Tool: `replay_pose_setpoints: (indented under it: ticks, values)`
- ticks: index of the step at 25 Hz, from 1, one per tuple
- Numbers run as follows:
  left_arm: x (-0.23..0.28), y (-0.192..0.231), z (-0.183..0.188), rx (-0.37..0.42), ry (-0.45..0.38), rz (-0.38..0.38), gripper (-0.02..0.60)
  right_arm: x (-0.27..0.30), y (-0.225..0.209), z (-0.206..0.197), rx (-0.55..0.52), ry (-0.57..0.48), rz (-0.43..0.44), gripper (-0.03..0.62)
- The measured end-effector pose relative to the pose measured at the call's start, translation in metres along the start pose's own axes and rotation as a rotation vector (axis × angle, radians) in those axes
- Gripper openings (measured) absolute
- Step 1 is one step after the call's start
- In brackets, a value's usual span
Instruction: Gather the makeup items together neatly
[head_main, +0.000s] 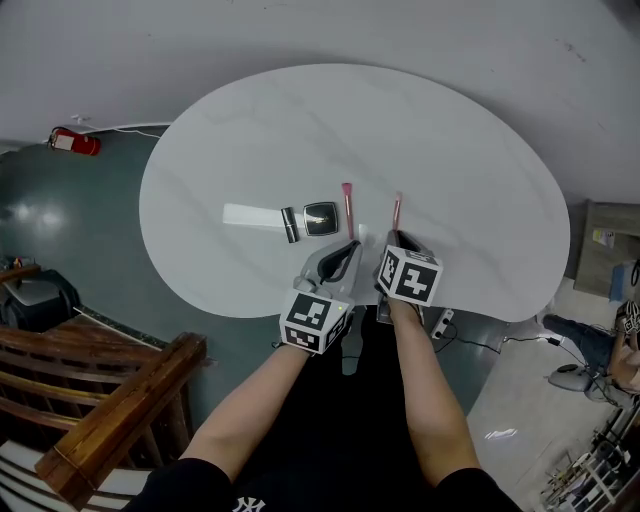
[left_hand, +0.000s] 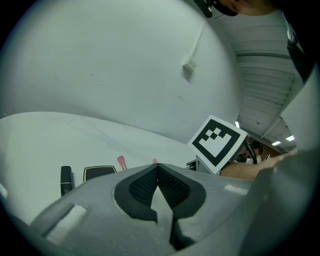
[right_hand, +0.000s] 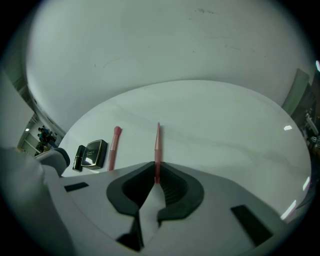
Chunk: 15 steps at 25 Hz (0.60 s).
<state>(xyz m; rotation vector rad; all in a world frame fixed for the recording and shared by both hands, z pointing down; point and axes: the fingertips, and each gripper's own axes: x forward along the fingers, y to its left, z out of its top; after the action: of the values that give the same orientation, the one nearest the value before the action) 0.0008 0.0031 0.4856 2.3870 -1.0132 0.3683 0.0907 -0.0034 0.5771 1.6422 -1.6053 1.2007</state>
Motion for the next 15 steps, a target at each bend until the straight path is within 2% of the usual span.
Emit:
replay_pose_setpoints:
  ticks: [15]
  values:
    - [-0.001,-0.014,-0.007,0.0,0.001,-0.007,0.008,-0.02,0.006,0.006,-0.007,-0.072,0.128,0.035]
